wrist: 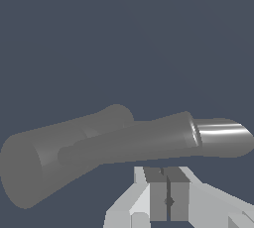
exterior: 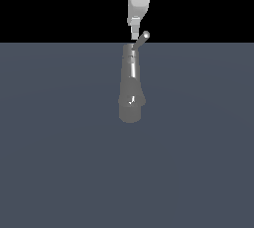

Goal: Turn on the faucet by rotating a designated handle.

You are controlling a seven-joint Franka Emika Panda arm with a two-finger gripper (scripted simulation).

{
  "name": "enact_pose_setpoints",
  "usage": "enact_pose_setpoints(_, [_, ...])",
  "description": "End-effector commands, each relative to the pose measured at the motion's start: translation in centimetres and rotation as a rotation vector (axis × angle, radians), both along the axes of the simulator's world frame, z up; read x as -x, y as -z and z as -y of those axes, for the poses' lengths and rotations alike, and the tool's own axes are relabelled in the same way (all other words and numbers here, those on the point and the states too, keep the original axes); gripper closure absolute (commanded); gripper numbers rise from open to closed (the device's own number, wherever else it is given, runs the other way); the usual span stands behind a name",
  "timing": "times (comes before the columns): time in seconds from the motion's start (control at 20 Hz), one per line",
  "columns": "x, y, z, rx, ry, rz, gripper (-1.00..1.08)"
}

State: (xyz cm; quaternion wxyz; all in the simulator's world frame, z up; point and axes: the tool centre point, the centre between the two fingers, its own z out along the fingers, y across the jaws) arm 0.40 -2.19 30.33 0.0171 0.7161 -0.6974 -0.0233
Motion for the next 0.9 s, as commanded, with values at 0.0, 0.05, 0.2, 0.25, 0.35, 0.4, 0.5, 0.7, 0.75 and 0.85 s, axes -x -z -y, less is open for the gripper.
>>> enact_pose_setpoints(0.0, [0.3, 0.1, 3.4, 0.007, 0.04, -0.004, 1.08])
enact_pose_setpoints(0.05, [-0.2, 0.0, 0.4, -0.002, 0.001, 0.001, 1.08])
enact_pose_setpoints(0.2, [-0.5, 0.2, 1.0, -0.002, 0.003, 0.0, 1.08])
enact_pose_setpoints(0.25, [-0.6, 0.3, 1.2, -0.002, 0.004, 0.0, 1.08])
enact_pose_setpoints(0.35, [-0.8, 0.4, 1.6, -0.001, 0.006, 0.0, 1.08])
enact_pose_setpoints(0.4, [-0.9, 0.5, 1.7, -0.001, 0.006, 0.0, 1.08])
enact_pose_setpoints(0.5, [-1.2, 0.6, 2.1, -0.001, 0.008, 0.0, 1.08])
enact_pose_setpoints(0.7, [-1.6, 0.9, 2.9, 0.0, 0.011, -0.001, 1.08])
enact_pose_setpoints(0.75, [-1.7, 0.9, 3.1, 0.0, 0.012, -0.001, 1.08])
enact_pose_setpoints(0.85, [-2.0, 1.1, 3.6, 0.001, 0.014, -0.001, 1.08])
